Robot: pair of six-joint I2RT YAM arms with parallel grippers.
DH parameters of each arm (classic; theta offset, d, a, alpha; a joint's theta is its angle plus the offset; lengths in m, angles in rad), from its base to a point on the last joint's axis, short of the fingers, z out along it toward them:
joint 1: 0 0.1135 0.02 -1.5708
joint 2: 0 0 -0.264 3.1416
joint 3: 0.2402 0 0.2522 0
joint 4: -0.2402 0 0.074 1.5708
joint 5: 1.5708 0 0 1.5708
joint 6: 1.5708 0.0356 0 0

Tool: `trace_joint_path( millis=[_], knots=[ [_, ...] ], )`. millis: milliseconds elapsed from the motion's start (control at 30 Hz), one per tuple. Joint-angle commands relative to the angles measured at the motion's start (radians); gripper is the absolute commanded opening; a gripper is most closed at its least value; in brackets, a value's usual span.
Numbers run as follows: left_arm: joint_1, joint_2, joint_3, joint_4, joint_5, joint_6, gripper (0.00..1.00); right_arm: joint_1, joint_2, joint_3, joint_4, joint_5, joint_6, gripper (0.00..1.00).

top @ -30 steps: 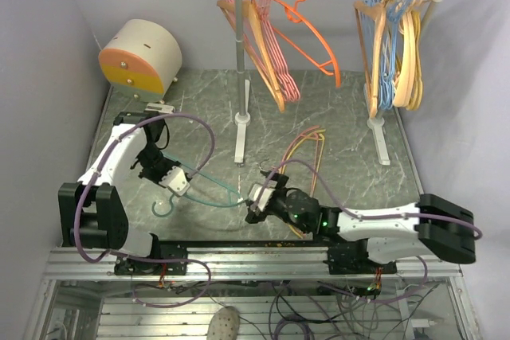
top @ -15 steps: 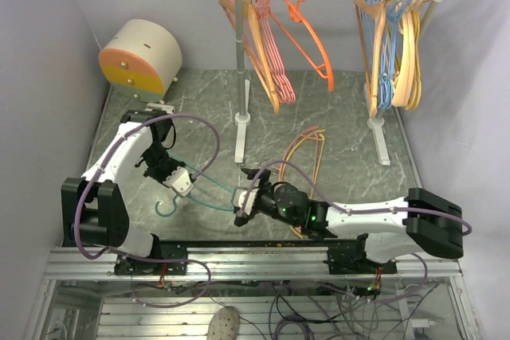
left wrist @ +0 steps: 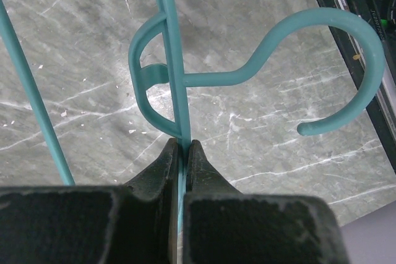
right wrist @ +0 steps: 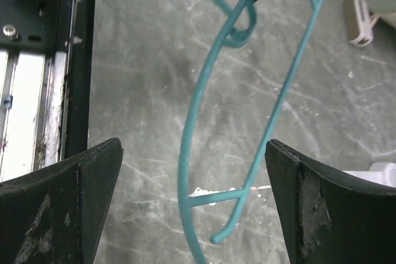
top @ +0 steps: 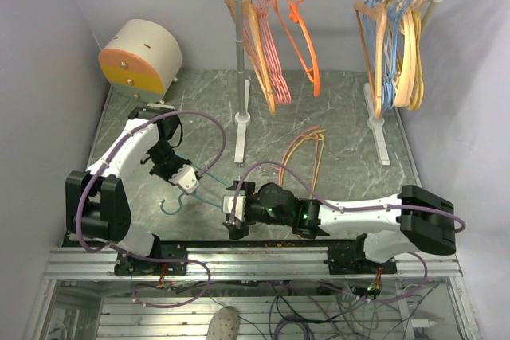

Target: Organize the hangers

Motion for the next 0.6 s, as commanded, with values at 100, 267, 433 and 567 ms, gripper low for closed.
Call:
trace_joint_path(
  millis=[100, 267, 433, 567],
  knots=[
    [-0.02, 0.009, 0.045, -0.032, 0.077, -0.042, 0.07, 0.018, 0.066, 0.015, 0.022, 0.088, -0.025, 1.0],
    [-0.027, 0.003, 0.035, -0.032, 0.084, -0.048, 0.07, 0.049, 0.155, 0.015, 0.11, 0.379, -0.121, 0.96],
    [-0.032, 0.001, 0.04, -0.032, 0.083, -0.056, 0.07, 0.063, 0.274, 0.024, 0.21, 0.563, -0.219, 0.87],
    [-0.035, 0.0, 0.041, -0.032, 0.085, -0.06, 0.07, 0.063, 0.299, 0.021, 0.267, 0.576, -0.217, 0.63]
  ],
)
